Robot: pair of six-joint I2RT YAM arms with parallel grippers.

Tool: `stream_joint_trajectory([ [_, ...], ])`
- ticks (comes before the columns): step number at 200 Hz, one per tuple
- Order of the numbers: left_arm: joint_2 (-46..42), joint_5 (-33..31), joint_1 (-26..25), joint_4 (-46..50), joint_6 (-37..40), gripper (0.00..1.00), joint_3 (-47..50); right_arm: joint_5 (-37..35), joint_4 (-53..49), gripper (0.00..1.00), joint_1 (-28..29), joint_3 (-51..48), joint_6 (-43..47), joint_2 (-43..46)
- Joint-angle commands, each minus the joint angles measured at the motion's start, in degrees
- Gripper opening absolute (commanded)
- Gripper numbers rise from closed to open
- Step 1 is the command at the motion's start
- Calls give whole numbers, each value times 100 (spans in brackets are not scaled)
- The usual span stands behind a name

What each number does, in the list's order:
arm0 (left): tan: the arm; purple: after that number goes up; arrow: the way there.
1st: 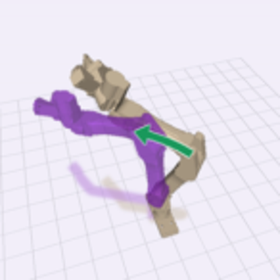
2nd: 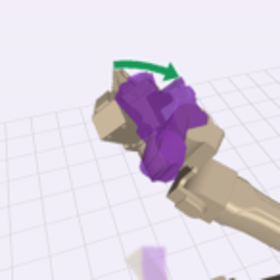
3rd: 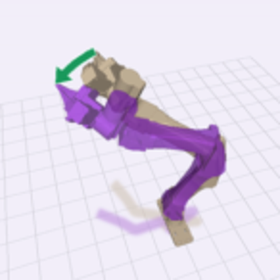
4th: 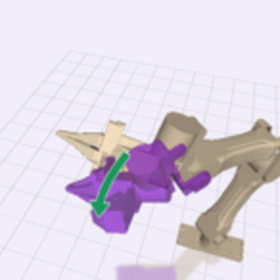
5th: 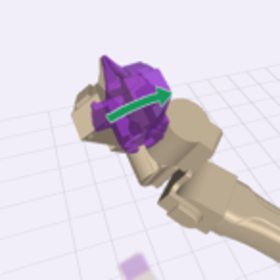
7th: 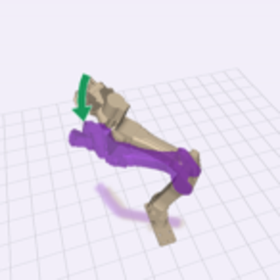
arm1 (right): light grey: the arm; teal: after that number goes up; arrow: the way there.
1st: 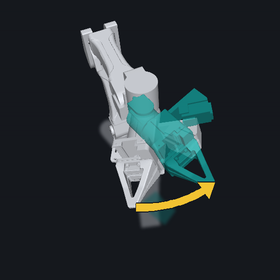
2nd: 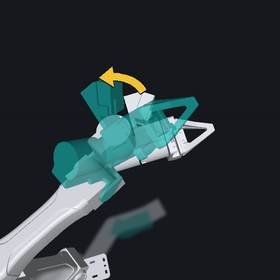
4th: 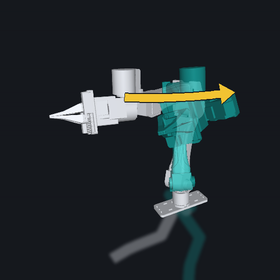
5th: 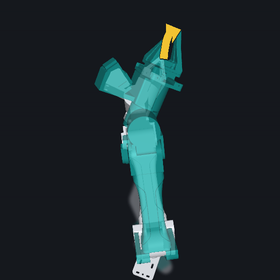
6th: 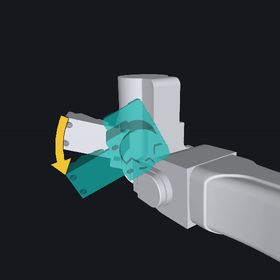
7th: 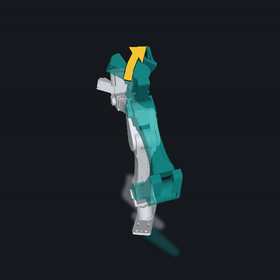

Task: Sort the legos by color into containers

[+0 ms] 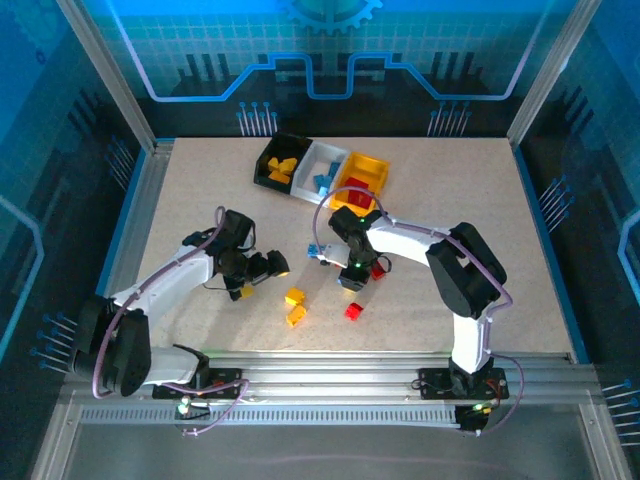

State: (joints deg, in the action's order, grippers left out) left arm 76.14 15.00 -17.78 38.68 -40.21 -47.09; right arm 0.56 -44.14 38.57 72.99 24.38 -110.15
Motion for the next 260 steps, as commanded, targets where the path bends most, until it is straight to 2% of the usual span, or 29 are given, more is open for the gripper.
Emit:
stream_joint_trajectory([
  [1, 92, 24, 30, 107, 22, 99, -140, 44, -151, 27, 11, -22, -12, 162],
  [27, 138, 46, 29, 74, 6, 99, -175, 288, -209, 27, -78, 69, -146, 545],
  [55, 136, 73, 29, 36, -14, 99, -129, 1003, 4, 27, -378, 425, -589, 824],
  [80, 127, 107, 36, 54, 17, 99, -122, 1663, 312, 28, -768, 1241, -1597, 461],
  [108, 103, 118, 30, 222, 154, 99, -238, 2127, 1152, 28, -1028, 2113, -2537, -144],
  [137, 12, 108, -6, 510, 432, 99, -366, 1993, 1442, 27, -1241, 3462, -3473, -1249],
  [171, -205, 27, -110, 894, 727, 99, -396, 1657, 1340, 27, -1299, 5069, -3867, -2506],
  [207, -392, -92, -204, 1187, 904, 99, -314, 1229, 1307, 31, -1382, 6181, -4169, -3411],
  [218, -432, -102, -224, 1236, 967, 99, -303, 1156, 1279, 35, -1388, 6469, -4169, -3614],
  [239, -490, -103, -269, 1287, 1080, 99, -309, 1152, 1147, 50, -1387, 6994, -4067, -3846],
  [260, -475, -130, -300, 1258, 1129, 99, -323, 1198, 1168, 56, -1378, 7033, -3930, -3720],
])
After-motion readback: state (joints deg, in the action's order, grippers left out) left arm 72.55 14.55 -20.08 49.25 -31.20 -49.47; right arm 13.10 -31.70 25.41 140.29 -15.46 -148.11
